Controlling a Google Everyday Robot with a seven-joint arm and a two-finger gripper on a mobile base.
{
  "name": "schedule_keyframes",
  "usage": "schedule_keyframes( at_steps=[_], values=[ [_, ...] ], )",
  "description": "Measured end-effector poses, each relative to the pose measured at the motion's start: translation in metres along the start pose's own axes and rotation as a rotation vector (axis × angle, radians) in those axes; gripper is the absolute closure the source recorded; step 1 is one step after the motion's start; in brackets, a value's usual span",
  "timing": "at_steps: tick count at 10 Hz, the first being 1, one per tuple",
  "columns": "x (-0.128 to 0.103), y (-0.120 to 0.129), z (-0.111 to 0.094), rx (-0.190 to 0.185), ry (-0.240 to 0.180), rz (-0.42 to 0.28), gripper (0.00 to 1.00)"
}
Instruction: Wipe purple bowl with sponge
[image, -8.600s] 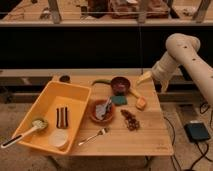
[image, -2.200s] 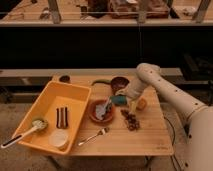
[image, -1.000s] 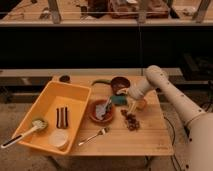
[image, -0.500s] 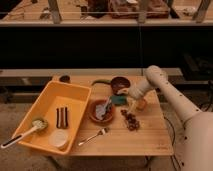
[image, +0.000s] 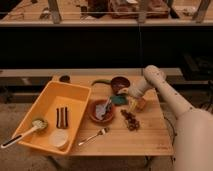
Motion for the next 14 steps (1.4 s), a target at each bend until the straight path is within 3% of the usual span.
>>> schedule_keyframes(
  at_steps=[12, 13, 14],
  values=[
    [0.030, -0.026, 0.013, -0.007, 0.031, 0.054, 0.21],
    [0.031, -0.027, 0.014, -0.012, 0.033, 0.053, 0.25],
    [0.032, -0.028, 0.017, -0.022, 0.037, 0.050, 0.38]
  ],
)
